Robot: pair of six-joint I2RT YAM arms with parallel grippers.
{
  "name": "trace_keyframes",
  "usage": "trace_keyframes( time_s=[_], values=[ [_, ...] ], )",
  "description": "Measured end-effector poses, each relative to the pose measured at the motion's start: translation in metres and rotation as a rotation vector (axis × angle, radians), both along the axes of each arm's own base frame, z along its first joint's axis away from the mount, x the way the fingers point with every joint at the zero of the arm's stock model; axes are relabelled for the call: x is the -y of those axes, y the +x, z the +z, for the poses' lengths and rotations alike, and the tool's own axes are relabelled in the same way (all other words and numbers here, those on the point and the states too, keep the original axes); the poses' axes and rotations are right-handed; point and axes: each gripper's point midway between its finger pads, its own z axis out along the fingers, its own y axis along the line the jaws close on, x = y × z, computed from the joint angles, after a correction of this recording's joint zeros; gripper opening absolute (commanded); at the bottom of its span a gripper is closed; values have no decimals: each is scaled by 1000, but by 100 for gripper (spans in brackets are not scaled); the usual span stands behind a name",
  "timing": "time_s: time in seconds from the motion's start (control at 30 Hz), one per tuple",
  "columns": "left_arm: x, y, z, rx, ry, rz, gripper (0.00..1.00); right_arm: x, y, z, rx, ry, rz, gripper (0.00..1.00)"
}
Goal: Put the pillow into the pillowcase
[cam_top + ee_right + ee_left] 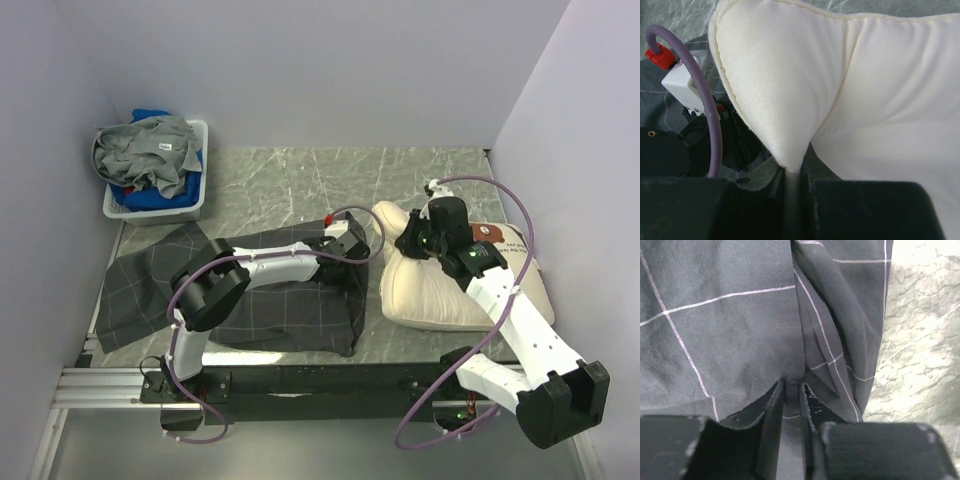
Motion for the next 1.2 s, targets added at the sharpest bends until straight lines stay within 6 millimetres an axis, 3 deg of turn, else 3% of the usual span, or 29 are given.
trace_keyframes(
  time_s=[0.1,0.3,0.5,0.6,0.73,0.87,0.97,1.2],
  values=[
    [0,0,0,-1,1,0,22,0,0,0,0,2,0,0],
    [-1,-1,-1,-2,4,3,9,-2,0,-5,-5,10,9,0],
    [-14,-8,3,-5,-2,24,5,-7,-4,-13,-21,28,36,0],
    [-22,-12,21,11,-31,45,2,-10,-8,-19,-37,42,56,0],
    [-32,-11,62,59,-118,79,1,-17,-17,-32,-57,62,92,0],
    [-38,-5,96,105,-197,107,1,-37,-43,-54,-100,37,165,0],
    [-41,-1,104,118,-215,116,1,-56,-63,-69,-139,20,241,0],
    [-40,-2,103,114,-222,114,1,-71,-75,-95,-185,3,283,0]
  ],
)
